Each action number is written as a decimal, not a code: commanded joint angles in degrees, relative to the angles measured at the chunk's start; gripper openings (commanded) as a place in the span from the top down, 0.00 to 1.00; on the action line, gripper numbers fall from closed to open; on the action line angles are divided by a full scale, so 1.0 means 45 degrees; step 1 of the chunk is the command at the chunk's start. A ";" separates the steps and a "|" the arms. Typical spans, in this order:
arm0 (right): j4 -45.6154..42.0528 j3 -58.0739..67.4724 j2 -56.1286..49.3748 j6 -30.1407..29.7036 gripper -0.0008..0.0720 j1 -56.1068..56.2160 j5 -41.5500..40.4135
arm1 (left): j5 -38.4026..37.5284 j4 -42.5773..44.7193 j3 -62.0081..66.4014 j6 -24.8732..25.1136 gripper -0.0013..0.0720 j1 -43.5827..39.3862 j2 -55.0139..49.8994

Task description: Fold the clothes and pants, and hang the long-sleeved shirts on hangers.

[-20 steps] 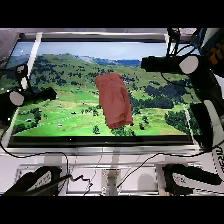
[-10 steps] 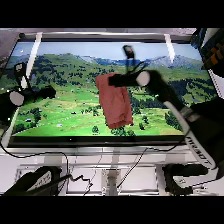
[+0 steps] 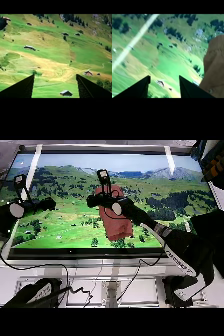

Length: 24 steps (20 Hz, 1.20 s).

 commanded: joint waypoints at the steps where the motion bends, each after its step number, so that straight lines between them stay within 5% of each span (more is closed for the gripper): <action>1: -0.2249 0.0019 -0.0529 -0.0024 0.35 -0.0257 0.1345 | 0.0010 0.0005 0.0010 0.0000 0.17 0.0015 -0.0005; 3: -0.2433 0.0019 -0.0597 -0.0019 0.28 -0.0529 0.1365 | 0.0063 0.0005 0.0010 0.0000 0.17 0.0015 -0.0010; 15: -0.2783 0.5445 -0.4770 -0.0010 0.29 -0.1209 0.5328 | 0.0437 0.0005 0.0005 0.0000 0.17 0.0015 -0.0010; 18: -0.3128 0.5780 -0.5246 0.0005 0.41 -0.1175 0.5547 | 0.0437 0.0005 0.0005 0.0000 0.17 0.0015 -0.0010; 22: -0.3832 0.5911 -0.5275 0.0039 0.88 -0.1175 0.5979 | 0.0437 0.0005 0.0005 0.0000 0.17 0.0015 -0.0010; 24: -0.3968 0.6489 -0.5187 0.0034 0.96 -0.1175 0.6455 | 0.0437 0.0000 0.0005 -0.0005 0.17 0.0015 -0.0010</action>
